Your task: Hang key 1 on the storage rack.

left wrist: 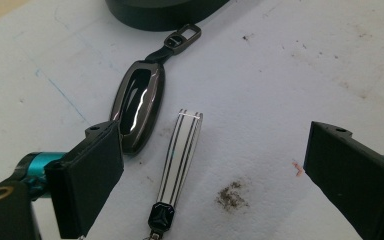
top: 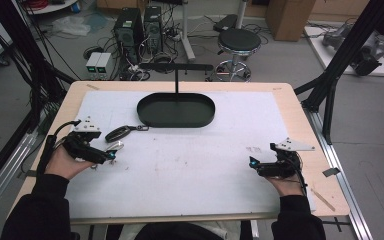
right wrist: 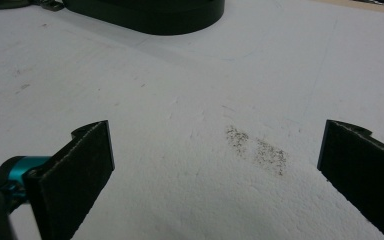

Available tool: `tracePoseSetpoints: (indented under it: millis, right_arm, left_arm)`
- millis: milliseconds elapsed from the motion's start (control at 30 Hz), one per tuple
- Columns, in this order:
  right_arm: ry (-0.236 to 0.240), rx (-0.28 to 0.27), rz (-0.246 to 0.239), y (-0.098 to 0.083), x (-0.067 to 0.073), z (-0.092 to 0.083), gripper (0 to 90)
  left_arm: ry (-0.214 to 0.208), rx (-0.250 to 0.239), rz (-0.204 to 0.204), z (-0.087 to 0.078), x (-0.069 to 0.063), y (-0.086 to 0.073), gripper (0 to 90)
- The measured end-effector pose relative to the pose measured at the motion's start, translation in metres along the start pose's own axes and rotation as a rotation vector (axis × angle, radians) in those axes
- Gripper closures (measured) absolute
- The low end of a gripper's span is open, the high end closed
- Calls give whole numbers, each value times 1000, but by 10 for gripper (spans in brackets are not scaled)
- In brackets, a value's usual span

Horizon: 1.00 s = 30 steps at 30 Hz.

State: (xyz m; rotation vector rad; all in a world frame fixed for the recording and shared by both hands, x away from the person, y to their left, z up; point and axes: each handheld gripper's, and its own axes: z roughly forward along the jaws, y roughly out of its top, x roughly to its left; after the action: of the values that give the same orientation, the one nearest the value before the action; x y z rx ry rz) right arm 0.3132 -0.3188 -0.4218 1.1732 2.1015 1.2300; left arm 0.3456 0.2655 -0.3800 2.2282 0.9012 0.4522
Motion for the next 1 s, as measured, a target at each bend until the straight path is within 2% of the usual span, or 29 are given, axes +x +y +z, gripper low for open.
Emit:
tracePoseSetpoints:
  millis: [133,200,300,433,500,633,767,867,1000]
  right_arm:
    - [1,4,0,0,1,1,7]
    - [1,5,1,0,0,0,7]
    - [-2,8,1,-1,-1,1,7]
    - [0,12,5,-2,-1,1,7]
    - [0,10,2,-2,-1,1,7]
    - [-1,14,5,-2,0,1,8]
    - [-19,-16,-10,0,1,-2,8]
    - [-20,-19,-5,0,1,-3,8]
    - [-20,-15,-15,0,0,-3,8]
  left_arm:
    - [-21,43,-9,9,3,0,94]
    - [-16,71,-16,14,5,-1,94]
    - [-15,84,-15,18,4,0,94]
    - [-35,111,-11,24,3,0,95]
    - [-55,141,-24,30,4,-1,108]
    - [-84,175,-33,38,7,-3,152]
    - [-92,185,-46,43,11,-4,191]
    - [-85,192,-44,44,12,-5,237]
    - [-79,206,-65,46,16,-7,306]
